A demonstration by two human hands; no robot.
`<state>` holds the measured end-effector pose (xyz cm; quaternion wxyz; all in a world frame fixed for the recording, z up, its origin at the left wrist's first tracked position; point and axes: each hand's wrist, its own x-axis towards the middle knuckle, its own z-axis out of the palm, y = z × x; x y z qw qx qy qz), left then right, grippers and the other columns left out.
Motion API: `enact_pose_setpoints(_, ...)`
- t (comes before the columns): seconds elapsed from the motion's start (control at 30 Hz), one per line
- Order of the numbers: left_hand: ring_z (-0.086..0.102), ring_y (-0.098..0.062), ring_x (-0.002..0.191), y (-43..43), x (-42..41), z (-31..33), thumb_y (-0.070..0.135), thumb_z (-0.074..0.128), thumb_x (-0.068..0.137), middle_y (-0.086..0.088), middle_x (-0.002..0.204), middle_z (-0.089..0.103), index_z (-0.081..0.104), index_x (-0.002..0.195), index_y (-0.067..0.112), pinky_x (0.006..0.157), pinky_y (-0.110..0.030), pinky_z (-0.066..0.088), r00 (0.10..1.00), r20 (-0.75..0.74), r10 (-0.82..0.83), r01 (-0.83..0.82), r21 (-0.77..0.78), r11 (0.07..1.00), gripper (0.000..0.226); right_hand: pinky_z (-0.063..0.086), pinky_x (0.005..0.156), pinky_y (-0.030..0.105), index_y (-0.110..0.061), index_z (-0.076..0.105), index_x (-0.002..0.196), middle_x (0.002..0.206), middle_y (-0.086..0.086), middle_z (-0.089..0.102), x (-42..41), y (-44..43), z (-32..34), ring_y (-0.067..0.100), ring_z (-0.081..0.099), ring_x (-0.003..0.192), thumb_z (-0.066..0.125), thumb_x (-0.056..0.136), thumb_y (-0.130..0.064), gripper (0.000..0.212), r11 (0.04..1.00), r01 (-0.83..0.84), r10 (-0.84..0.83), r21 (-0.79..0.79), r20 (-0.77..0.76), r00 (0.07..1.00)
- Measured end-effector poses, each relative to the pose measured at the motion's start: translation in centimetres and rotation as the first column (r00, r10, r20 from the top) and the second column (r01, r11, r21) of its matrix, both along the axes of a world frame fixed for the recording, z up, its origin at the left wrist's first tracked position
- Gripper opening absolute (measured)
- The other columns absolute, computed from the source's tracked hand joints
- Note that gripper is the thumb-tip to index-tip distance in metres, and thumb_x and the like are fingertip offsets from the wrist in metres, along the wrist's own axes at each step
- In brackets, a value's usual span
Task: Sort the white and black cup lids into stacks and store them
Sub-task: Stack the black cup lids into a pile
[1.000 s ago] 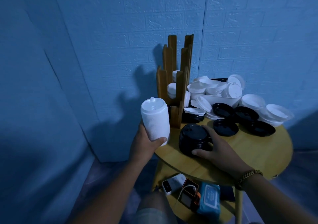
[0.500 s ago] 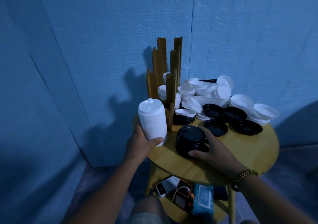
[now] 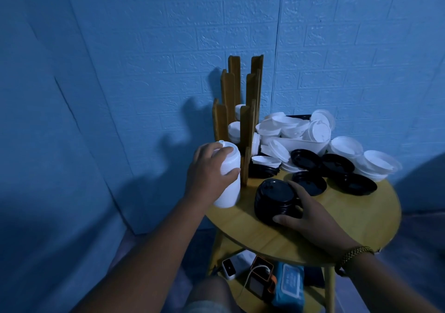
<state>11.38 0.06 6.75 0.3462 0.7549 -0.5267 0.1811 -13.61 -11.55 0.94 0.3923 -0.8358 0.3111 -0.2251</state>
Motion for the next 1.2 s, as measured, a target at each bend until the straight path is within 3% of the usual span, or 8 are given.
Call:
enact_pose_setpoints(0.3,0.036,-0.029,0.14,0.4,0.4,0.0,0.057,0.07,0.082,-0.001,0.152,0.041,0.043,0.147,0.027,0.106,-0.053,0.044,0.989,0.149,0.022,-0.039,0.111,0.993,0.077,0.041,0.098,0.023,-0.037,0.024,0.152,0.144,-0.01,0.047,-0.4,0.2,0.7,0.007,0.05,0.121,0.085,0.071,-0.048,0.102,1.0,0.015,-0.015,-0.003,-0.016,1.0)
enact_pose_setpoints(0.5,0.04,-0.03,0.14,1.4,-3.3,-0.1,0.047,0.063,0.085,-0.007,0.15,0.043,0.046,0.142,0.018,0.112,-0.046,0.036,0.938,0.312,-0.149,0.199,-0.135,0.971,0.066,0.037,0.095,0.012,-0.031,0.027,0.153,0.14,-0.015,0.044,-1.0,0.3,1.1,0.002,0.046,0.122,0.085,0.074,-0.044,0.099,0.999,0.013,-0.013,-0.037,-0.008,1.0)
enact_pose_setpoints(0.6,0.033,-0.014,0.142,1.3,-7.1,-1.7,0.041,0.062,0.093,0.006,0.156,0.035,0.041,0.148,0.025,0.113,-0.045,0.042,0.921,-0.012,-0.389,0.389,0.067,0.919,0.061,0.037,0.093,0.006,-0.032,0.03,0.15,0.137,-0.017,0.047,-1.4,0.3,1.2,0.001,0.048,0.123,0.085,0.074,-0.043,0.095,0.999,0.003,-0.003,-0.046,0.004,1.0)
enact_pose_setpoints(0.7,0.022,-0.005,0.147,0.4,-9.8,-4.1,0.051,0.066,0.091,0.02,0.165,0.014,0.013,0.158,0.038,0.115,-0.032,0.031,0.836,-0.455,-0.308,0.436,0.209,0.875,0.087,0.037,0.092,0.004,-0.033,0.029,0.15,0.137,-0.019,0.047,-2.1,0.2,1.3,-0.001,0.048,0.123,0.081,0.075,-0.048,0.092,0.997,-0.002,0.001,-0.073,-0.016,1.0)
enact_pose_setpoints(0.8,0.03,-0.007,0.144,-0.9,-10.6,-5.5,0.053,0.072,0.087,0.015,0.161,0.027,0.005,0.159,0.045,0.11,-0.029,0.034,0.64,-0.712,-0.289,0.541,0.151,0.828,0.098,0.039,0.097,0.007,-0.035,0.026,0.151,0.141,-0.019,0.046,-2.8,-0.1,1.2,-0.002,0.048,0.125,0.078,0.077,-0.052,0.092,0.996,-0.015,0.011,-0.091,-0.048,0.999)
enact_pose_setpoints(1.03,0.043,-0.009,0.135,-3.6,-9.4,-5.9,0.059,0.082,0.075,0.015,0.147,0.045,0.029,0.153,0.041,0.109,-0.037,0.043,0.622,-0.729,-0.286,0.538,0.133,0.832,0.096,0.033,0.098,0.004,-0.033,0.014,0.156,0.149,-0.013,0.029,-5.3,-1.8,1.4,0.001,0.032,0.134,0.06,0.09,-0.023,0.081,0.999,-0.013,0.009,-0.036,-0.109,0.994)
enact_pose_setpoints(1.1,0.046,-0.005,0.13,-3.8,-9.3,-6.1,0.055,0.084,0.076,0.022,0.138,0.048,0.035,0.151,0.039,0.1,-0.026,0.043,0.608,-0.734,-0.303,0.541,0.103,0.835,0.091,0.032,0.096,0.002,-0.029,0.026,0.154,0.146,-0.008,0.033,-5.7,-3.3,1.0,0.006,0.034,0.131,0.053,0.095,-0.011,0.067,0.982,0.099,-0.12,-0.163,-0.126,0.985)
enact_pose_setpoints(1.2,0.048,-0.001,0.127,-4.0,-9.2,-6.4,0.056,0.085,0.073,0.03,0.131,0.049,0.038,0.147,0.042,0.092,-0.019,0.042,0.59,-0.744,-0.315,0.549,0.084,0.831,0.089,0.037,0.106,0.028,-0.024,0.039,0.15,0.143,0.002,0.042,-5.1,-5.8,0.0,0.021,0.039,0.128,0.053,0.098,-0.019,0.053,0.877,0.18,-0.316,-0.446,-0.251,0.915)
